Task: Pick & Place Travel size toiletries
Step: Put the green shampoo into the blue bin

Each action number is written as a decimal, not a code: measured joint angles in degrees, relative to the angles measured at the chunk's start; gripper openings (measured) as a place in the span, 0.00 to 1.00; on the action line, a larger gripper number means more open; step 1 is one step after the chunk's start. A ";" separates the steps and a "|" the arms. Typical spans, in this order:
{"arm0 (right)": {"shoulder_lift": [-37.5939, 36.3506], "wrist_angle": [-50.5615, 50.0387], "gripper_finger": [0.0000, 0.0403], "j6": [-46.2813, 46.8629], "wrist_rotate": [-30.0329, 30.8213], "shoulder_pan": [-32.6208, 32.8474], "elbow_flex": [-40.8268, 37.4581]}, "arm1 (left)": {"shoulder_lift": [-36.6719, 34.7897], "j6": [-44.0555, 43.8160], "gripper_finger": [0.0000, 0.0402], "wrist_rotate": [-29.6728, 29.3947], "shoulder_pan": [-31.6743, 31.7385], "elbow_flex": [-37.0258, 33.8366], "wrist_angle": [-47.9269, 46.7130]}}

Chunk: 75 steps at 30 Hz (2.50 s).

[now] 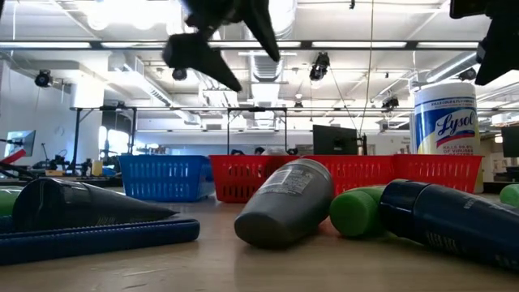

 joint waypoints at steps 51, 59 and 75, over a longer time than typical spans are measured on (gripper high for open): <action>-1.42 0.24 0.91 -13.71 -7.50 -0.02 6.92 | -9.96 10.51 0.90 11.08 -6.12 -8.28 15.49; -1.44 0.37 0.91 -14.67 -3.91 -0.02 9.01 | -11.62 7.80 0.90 9.58 -4.36 -8.30 11.13; 0.88 0.41 0.91 -11.19 -0.40 -0.02 8.15 | -1.34 -0.99 0.90 11.85 -4.23 -8.28 21.47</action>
